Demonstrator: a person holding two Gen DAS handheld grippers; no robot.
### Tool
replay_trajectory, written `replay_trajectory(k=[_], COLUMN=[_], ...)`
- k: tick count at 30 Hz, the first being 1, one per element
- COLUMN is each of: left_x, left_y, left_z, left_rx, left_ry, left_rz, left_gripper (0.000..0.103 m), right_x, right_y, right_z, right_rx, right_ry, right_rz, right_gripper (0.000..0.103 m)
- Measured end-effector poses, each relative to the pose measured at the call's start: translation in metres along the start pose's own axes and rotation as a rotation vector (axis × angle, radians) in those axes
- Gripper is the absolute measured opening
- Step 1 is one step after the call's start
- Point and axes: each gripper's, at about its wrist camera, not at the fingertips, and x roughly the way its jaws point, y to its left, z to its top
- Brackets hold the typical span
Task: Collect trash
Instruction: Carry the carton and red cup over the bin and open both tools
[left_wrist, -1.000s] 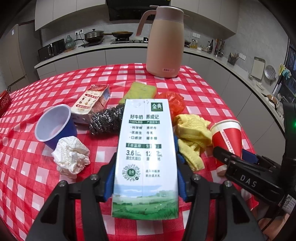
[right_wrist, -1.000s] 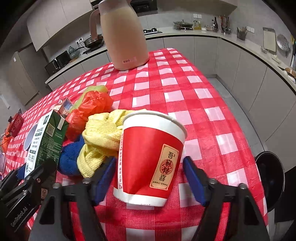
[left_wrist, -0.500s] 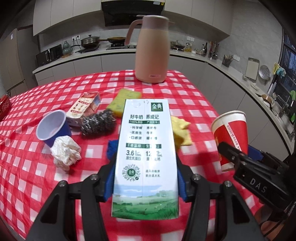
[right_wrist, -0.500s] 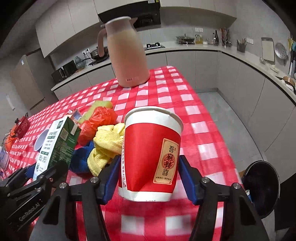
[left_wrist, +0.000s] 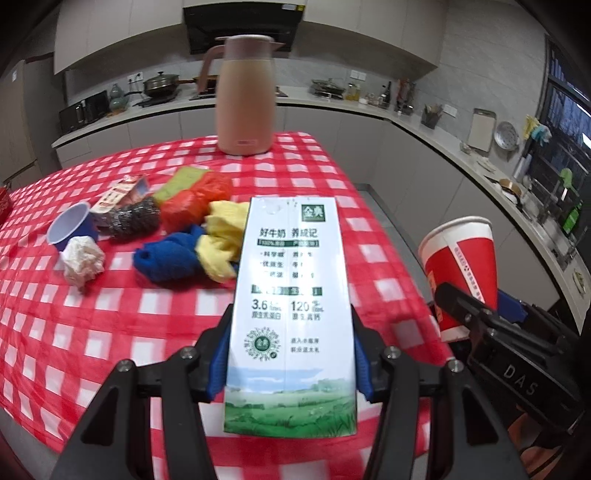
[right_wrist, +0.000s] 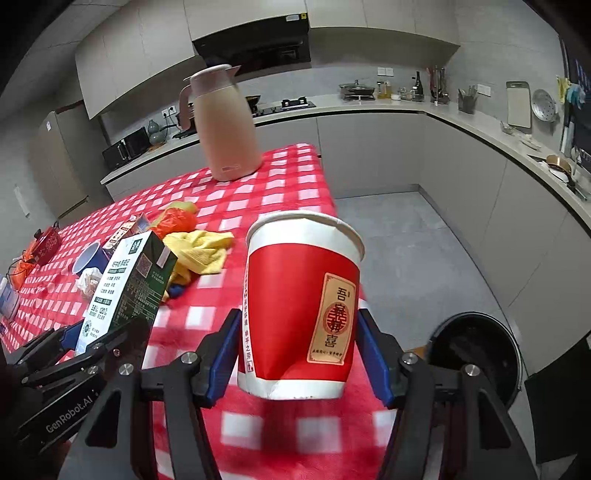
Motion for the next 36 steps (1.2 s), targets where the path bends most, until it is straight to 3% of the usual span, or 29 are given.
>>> replay_trajectory(k=[10,19,27,36], left_x=[0.009,0.021,0.061,0.128], left_y=[-0.05,-0.137,-0.226,-0.272], left_z=[0.0,-0.004,-0.018,-0.051], left_rx=[0.108,0.165,0.143,0.12], left_ry=[0.004,0.034,0.093,0.22], left_rz=[-0.108,-0.186,-0.19,-0.144], left_gripper=[0.056,0.056,0.056,0.056], right_x=[-0.026,-0.043,-0.038,0.014], right_y=[-0.048,-0.137,-0.244,-0.324], right_z=[-0.011,-0.021,-0.03,-0.059], right_rx=[0.094,0.185,0.159,0.163], right_ry=[-0.04,-0.039,0.025,0.144], right_rz=[-0.094,-0.15,-0.174,-0.133], right_gripper=[0.063,0.063,0.063,0.063])
